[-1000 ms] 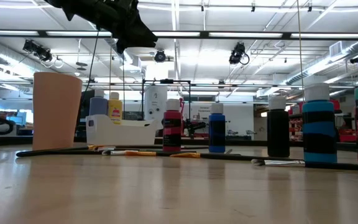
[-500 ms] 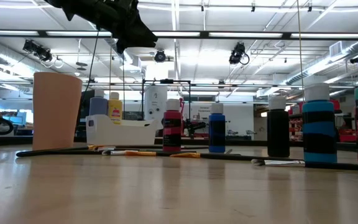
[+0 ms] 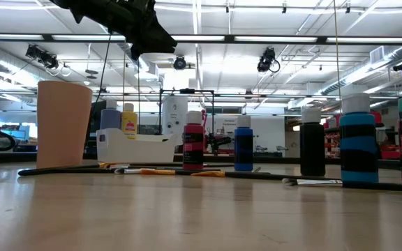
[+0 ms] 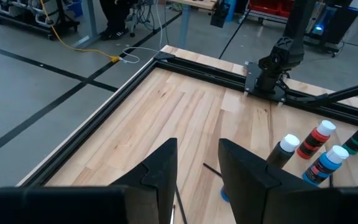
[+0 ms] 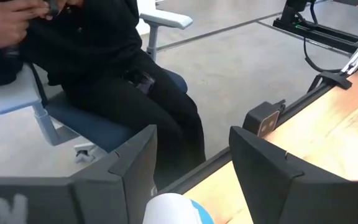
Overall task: Pick & Place Paint Supplies
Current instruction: Put the large light blue paint bottle into the white bin
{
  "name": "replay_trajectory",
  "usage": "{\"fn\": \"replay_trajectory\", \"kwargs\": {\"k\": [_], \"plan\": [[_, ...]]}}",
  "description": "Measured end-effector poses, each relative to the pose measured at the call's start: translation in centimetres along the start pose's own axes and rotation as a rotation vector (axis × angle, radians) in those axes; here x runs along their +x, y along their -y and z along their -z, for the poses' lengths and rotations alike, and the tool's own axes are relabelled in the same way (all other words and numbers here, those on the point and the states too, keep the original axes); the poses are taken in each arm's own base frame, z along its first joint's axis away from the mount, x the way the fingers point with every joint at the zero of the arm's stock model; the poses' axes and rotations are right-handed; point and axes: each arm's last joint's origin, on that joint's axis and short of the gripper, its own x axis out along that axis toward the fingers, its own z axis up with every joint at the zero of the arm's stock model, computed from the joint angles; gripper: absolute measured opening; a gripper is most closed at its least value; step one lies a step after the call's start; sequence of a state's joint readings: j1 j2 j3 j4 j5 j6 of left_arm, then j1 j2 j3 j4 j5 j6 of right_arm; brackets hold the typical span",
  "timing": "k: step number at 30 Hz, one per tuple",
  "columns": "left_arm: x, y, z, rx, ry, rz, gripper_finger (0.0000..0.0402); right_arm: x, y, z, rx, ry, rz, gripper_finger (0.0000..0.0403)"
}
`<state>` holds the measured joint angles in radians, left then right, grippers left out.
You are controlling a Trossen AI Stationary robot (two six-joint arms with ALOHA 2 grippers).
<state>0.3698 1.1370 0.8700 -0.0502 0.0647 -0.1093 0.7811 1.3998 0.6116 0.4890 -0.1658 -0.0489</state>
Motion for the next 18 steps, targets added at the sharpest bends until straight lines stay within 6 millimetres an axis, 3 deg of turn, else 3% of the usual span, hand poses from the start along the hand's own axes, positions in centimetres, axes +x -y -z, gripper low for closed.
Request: {"fn": "replay_trajectory", "kwargs": {"k": [6,18], "plan": [[0.0,0.0,0.0,0.000,0.000,0.000,0.0125,-0.3,-0.3,-0.6,-0.003,0.043,-0.005,0.0203],[0.0,0.0,0.0,0.000,0.000,0.000,0.0125,-0.1,-1.4,0.0,0.009,-0.033,0.051,0.0203]]}}
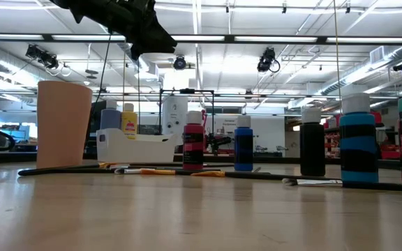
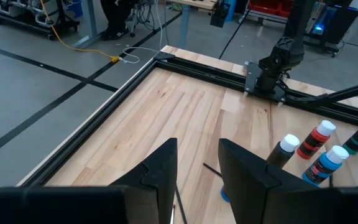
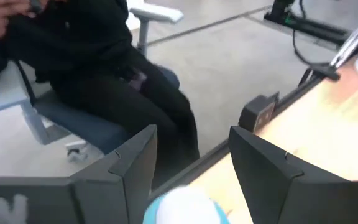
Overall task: Pick & Place Paint Supplies
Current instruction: Put the large light blue paint bottle into the white bin
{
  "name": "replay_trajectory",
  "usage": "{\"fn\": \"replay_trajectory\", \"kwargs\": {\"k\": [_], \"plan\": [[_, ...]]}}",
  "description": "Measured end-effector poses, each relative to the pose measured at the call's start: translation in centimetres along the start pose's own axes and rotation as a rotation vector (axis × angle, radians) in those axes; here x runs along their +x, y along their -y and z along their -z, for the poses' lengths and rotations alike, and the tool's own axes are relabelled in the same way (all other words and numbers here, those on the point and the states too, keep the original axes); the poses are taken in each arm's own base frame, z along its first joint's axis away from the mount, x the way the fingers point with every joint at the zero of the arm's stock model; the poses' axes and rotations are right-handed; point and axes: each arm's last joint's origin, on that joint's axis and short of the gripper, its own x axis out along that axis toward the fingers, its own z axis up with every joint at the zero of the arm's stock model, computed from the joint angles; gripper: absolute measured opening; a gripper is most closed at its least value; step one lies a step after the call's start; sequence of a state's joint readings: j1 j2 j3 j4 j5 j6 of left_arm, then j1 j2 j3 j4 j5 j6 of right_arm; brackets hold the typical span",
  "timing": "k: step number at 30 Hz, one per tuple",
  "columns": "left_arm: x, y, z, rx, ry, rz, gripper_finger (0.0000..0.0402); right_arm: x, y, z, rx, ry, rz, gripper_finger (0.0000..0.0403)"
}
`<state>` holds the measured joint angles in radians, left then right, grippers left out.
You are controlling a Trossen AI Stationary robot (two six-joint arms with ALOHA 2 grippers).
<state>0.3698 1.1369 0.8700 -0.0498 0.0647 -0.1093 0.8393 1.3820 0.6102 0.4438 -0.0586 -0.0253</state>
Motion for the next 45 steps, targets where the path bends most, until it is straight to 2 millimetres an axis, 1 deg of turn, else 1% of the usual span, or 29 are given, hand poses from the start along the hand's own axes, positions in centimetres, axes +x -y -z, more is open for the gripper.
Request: {"fn": "replay_trajectory", "kwargs": {"k": [6,9,11,14,17,18,21,24,27,30,32,35,37,38,39,41,45], "plan": [[0.0,0.0,0.0,0.000,0.000,0.000,0.0125,0.4,-0.2,0.5,-0.001,-0.031,-0.008,0.0203],[0.0,0.0,0.0,0.000,0.000,0.000,0.0125,0.4,-0.1,0.5,-0.006,-0.027,0.017,0.0195],[0.0,0.0,0.0,0.000,0.000,0.000,0.0125,0.4,-0.2,0.5,-0.006,-0.026,0.016,0.0181],[0.0,0.0,0.0,0.000,0.000,0.000,0.0125,0.4,-0.2,0.5,0.005,-0.027,0.006,0.0147],[0.0,0.0,0.0,0.000,0.000,0.000,0.0125,0.4,-0.3,0.6,0.029,-0.034,-0.051,0.0109],[0.0,0.0,0.0,0.000,0.000,0.000,0.0125,0.3,-0.4,0.6,0.030,-0.035,-0.073,0.0103],[0.0,0.0,0.0,0.000,0.000,0.000,0.0125,0.4,-0.4,0.6,0.018,-0.035,-0.084,0.0103],[0.0,0.0,0.0,0.000,0.000,0.000,0.0125,0.4,-0.3,0.6,0.017,-0.036,-0.048,0.0104],[0.0,0.0,0.0,0.000,0.000,0.000,0.0125,0.4,-0.2,0.5,-0.019,-0.026,-0.008,0.0120],[0.0,-0.1,-0.2,0.050,0.028,-0.060,0.0125,0.4,-0.1,0.0,-0.043,0.026,0.024,0.0120],[0.0,-0.3,-0.6,0.061,0.071,-0.112,0.0125,0.4,0.0,-0.4,-0.041,0.069,0.039,0.0101],[-0.1,-0.3,-1.1,0.044,0.120,-0.123,0.0125,0.3,0.2,-1.0,-0.051,0.124,0.049,0.0049],[-0.1,-0.2,-1.3,0.038,0.145,-0.120,0.0125,0.3,0.5,-0.9,-0.047,0.115,0.057,0.0013],[-0.1,-0.2,-1.4,0.026,0.154,-0.116,0.0125,0.3,0.6,-0.7,-0.029,0.101,0.063,0.0007],[-0.1,-0.2,-1.4,0.012,0.158,-0.114,0.0125,0.3,0.8,-0.6,0.003,0.091,0.067,0.0008],[-0.1,-0.2,-1.3,0.010,0.150,-0.115,0.0125,0.3,1.1,-0.7,0.046,0.102,0.077,0.0025],[-0.1,-0.2,-1.3,0.020,0.146,-0.118,0.0125,0.1,1.1,-1.7,0.021,0.202,0.073,0.0068]]}}
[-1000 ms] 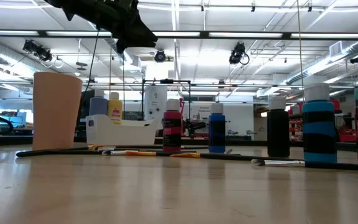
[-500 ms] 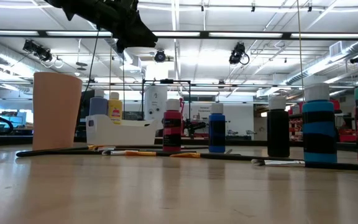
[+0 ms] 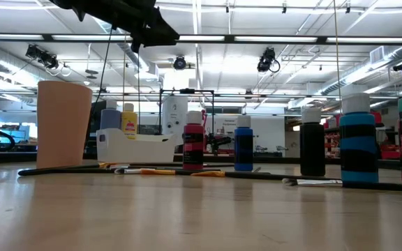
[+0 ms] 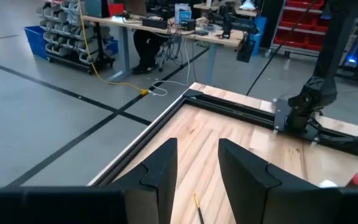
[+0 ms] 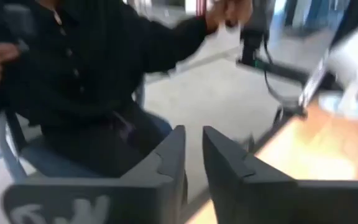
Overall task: Pick & Place Paint Supplies
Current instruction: Put the large light blue paint bottle into the white bin
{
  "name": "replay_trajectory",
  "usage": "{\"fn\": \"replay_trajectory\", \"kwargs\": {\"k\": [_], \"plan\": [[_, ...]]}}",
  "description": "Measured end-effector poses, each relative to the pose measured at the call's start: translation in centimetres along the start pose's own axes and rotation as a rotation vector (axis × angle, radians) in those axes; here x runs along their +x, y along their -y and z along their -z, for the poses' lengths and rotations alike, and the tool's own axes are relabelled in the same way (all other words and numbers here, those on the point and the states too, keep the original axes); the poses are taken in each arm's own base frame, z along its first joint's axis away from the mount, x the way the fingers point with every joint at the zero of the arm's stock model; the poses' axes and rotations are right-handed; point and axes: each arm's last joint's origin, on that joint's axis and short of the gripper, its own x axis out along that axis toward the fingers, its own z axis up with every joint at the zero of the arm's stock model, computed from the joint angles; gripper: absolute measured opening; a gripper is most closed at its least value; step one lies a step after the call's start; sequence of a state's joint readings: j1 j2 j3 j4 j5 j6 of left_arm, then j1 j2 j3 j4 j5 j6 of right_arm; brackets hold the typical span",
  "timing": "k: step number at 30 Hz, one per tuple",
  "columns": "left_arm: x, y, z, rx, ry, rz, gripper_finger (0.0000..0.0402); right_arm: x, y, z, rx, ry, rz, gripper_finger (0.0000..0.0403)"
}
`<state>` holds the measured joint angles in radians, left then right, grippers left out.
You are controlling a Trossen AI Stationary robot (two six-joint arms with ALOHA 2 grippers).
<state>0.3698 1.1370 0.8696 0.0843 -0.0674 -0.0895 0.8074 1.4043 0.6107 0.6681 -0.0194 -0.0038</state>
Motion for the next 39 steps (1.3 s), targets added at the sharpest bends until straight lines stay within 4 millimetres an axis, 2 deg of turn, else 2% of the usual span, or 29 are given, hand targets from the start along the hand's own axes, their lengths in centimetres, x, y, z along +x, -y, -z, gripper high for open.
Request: {"fn": "replay_trajectory", "kwargs": {"k": [9,15,20,31,39], "plan": [[0.0,0.0,0.0,-0.011,-0.001,0.001,0.0125,-0.1,-1.2,0.7,0.025,-0.071,-0.118,0.0153],[0.0,0.0,-0.1,-0.053,0.007,0.002,0.0125,-0.2,-1.7,1.6,-0.018,-0.176,-0.127,0.0183],[0.0,0.0,-0.3,-0.058,0.036,0.005,0.0125,-0.2,-1.4,1.7,-0.101,-0.190,-0.076,0.0186],[0.0,0.0,-0.4,-0.057,0.043,0.006,0.0125,-0.5,-1.5,1.1,-0.142,-0.139,-0.118,0.0176],[0.0,0.0,-0.4,-0.057,0.042,0.006,0.0125,-0.7,-0.4,2.1,-0.090,-0.258,-0.016,0.0176]]}}
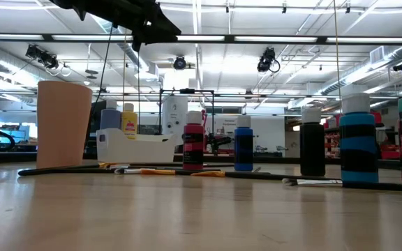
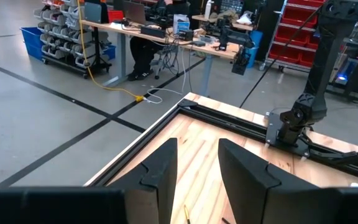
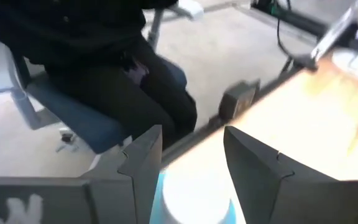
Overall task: Pick & Place Paint Supplies
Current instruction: Put the large light blue paint bottle into the white bin
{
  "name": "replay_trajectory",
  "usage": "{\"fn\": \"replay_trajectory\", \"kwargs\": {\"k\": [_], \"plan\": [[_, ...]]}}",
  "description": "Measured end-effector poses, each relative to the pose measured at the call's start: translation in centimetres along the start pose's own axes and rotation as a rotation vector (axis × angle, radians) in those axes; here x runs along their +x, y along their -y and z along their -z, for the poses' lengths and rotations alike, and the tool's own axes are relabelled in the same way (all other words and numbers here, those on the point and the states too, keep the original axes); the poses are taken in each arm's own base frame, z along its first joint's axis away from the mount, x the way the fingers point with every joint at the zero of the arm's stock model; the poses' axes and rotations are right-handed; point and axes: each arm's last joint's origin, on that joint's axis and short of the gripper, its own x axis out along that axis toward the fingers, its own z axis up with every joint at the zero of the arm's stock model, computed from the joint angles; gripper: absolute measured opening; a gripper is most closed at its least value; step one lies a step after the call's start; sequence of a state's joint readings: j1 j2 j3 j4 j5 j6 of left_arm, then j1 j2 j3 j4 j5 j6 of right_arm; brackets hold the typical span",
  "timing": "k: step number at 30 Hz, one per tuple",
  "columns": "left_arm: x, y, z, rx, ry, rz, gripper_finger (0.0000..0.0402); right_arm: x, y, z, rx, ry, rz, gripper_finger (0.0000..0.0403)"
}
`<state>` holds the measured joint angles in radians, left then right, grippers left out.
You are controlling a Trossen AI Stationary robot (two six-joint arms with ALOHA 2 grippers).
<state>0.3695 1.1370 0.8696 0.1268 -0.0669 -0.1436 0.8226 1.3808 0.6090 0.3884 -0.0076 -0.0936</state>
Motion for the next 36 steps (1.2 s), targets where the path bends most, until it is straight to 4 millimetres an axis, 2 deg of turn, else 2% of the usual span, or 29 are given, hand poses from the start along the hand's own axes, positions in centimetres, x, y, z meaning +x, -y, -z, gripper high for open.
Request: {"fn": "replay_trajectory", "kwargs": {"k": [6,12,17,20,25,29,32,36], "plan": [[0.0,0.0,0.0,-0.022,0.000,0.000,0.0125,0.0,0.2,0.2,0.038,-0.019,-0.031,0.0167],[0.0,0.0,0.0,-0.025,0.000,0.000,0.0125,0.1,0.2,0.2,0.065,-0.020,-0.049,0.0108],[0.0,0.0,0.0,-0.028,-0.001,0.000,0.0125,0.3,0.2,0.2,0.098,-0.010,-0.040,0.0108],[0.0,0.1,0.0,-0.067,-0.005,0.024,0.0125,0.4,0.2,-0.2,0.100,0.047,-0.040,0.0108],[0.0,0.2,0.0,-0.108,-0.016,0.077,0.0125,0.0,0.8,-1.9,-0.004,0.226,-0.063,0.0108],[0.0,0.4,0.1,-0.111,-0.028,0.134,0.0125,-0.5,2.7,-2.9,-0.051,0.351,-0.003,0.0108],[0.0,0.5,0.1,-0.111,-0.034,0.159,0.0125,-1.1,4.9,-3.5,-0.073,0.434,0.094,0.0108],[-0.1,0.5,0.2,-0.101,-0.052,0.196,0.0125,-2.1,8.4,-3.7,-0.028,0.484,0.315,0.0109]]}}
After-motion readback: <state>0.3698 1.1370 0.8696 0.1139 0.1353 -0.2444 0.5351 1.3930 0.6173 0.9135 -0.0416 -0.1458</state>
